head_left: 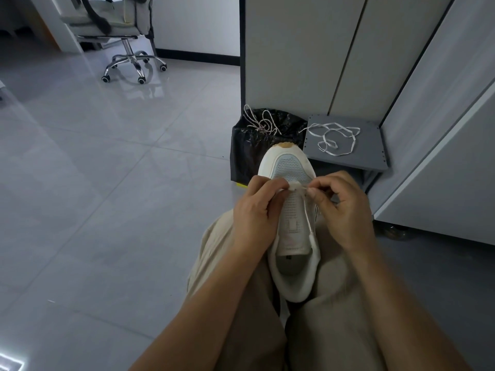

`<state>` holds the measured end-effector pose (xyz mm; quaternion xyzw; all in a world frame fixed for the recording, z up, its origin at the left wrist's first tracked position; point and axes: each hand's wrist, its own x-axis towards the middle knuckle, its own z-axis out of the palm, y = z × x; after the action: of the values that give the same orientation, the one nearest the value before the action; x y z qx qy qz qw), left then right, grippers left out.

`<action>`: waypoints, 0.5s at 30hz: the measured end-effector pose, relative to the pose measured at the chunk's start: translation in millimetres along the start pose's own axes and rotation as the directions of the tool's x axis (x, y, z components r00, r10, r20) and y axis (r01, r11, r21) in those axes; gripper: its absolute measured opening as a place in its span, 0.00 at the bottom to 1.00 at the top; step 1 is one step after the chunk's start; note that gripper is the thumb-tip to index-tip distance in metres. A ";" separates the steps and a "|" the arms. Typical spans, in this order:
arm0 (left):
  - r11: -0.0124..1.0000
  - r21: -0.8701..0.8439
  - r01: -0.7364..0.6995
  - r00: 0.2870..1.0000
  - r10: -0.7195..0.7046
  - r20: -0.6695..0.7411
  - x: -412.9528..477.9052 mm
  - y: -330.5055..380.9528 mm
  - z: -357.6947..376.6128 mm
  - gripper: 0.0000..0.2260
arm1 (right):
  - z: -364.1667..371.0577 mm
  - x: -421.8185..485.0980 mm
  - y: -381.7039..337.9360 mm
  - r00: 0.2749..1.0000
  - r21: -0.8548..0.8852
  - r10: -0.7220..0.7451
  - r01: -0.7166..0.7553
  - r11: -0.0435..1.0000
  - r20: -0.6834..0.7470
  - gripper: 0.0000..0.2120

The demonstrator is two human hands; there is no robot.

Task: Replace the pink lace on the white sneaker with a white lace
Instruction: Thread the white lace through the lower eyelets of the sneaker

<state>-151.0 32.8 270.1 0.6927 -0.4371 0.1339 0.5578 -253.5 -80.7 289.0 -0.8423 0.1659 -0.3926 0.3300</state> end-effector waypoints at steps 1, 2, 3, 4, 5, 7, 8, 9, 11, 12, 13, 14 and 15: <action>1.000 -0.001 0.000 1.000 0.000 0.005 0.3 0.0 0.2 0.04 | -0.3 0.9 0.5 1.000 -0.001 0.000 0.000 1.000 0.006 0.09; 1.000 -0.001 0.002 1.000 -0.002 0.010 0.5 -0.1 0.3 0.04 | 0.1 1.4 0.1 1.000 -0.004 -0.001 0.001 1.000 0.014 0.08; 1.000 -0.003 0.006 1.000 -0.006 0.013 0.5 0.1 0.5 0.04 | 0.8 1.6 -0.6 1.000 -0.006 -0.002 0.002 1.000 0.021 0.07; 1.000 -0.006 0.009 1.000 -0.009 0.012 0.5 0.3 0.5 0.04 | 1.7 1.5 -1.6 1.000 -0.005 -0.004 0.004 1.000 0.027 0.06; 1.000 -0.009 0.011 1.000 -0.011 0.011 0.5 0.5 0.6 0.04 | 2.4 1.5 -2.6 1.000 -0.002 -0.008 0.009 1.000 0.030 0.05; 1.000 -0.013 0.008 1.000 -0.008 0.014 0.1 1.0 0.6 0.04 | 3.1 1.5 -3.6 0.999 0.008 -0.016 0.016 1.000 0.032 0.05; 1.000 -0.014 0.008 1.000 -0.008 0.016 -0.3 1.1 0.6 0.04 | 3.0 1.3 -3.2 0.999 0.013 -0.017 0.016 1.000 0.034 0.05; 1.000 -0.016 0.011 1.000 -0.011 0.017 -0.5 1.2 0.5 0.04 | 2.8 1.0 -2.5 0.999 0.018 -0.014 0.013 1.000 0.034 0.05; 1.000 -0.020 0.020 1.000 -0.020 0.014 -0.7 1.4 -0.1 0.04 | 2.4 0.4 -1.3 0.999 0.029 -0.006 0.006 1.000 0.033 0.05; 1.000 -0.021 0.022 1.000 -0.022 0.012 -0.8 1.4 -0.5 0.04 | 2.4 0.1 -1.1 0.999 0.030 -0.006 0.005 1.000 0.034 0.05; 0.999 -0.025 0.024 1.000 -0.024 0.012 -0.8 1.4 -0.9 0.04 | 2.5 -0.1 -1.0 0.999 0.028 -0.006 0.005 1.000 0.035 0.04; 0.999 -0.030 0.027 1.000 -0.026 0.013 -1.0 1.3 -1.0 0.04 | 2.6 -0.4 -1.0 0.999 0.028 -0.004 0.003 1.000 0.036 0.05; 0.999 -0.033 0.029 0.999 -0.029 0.015 -1.3 1.4 -1.2 0.04 | 2.4 -0.7 -1.0 0.999 0.035 0.000 -0.001 0.999 0.036 0.04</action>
<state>-152.5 34.5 270.5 0.6904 -0.4333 0.1134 0.5681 -252.1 -78.6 288.2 -0.8433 0.1534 -0.3801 0.3476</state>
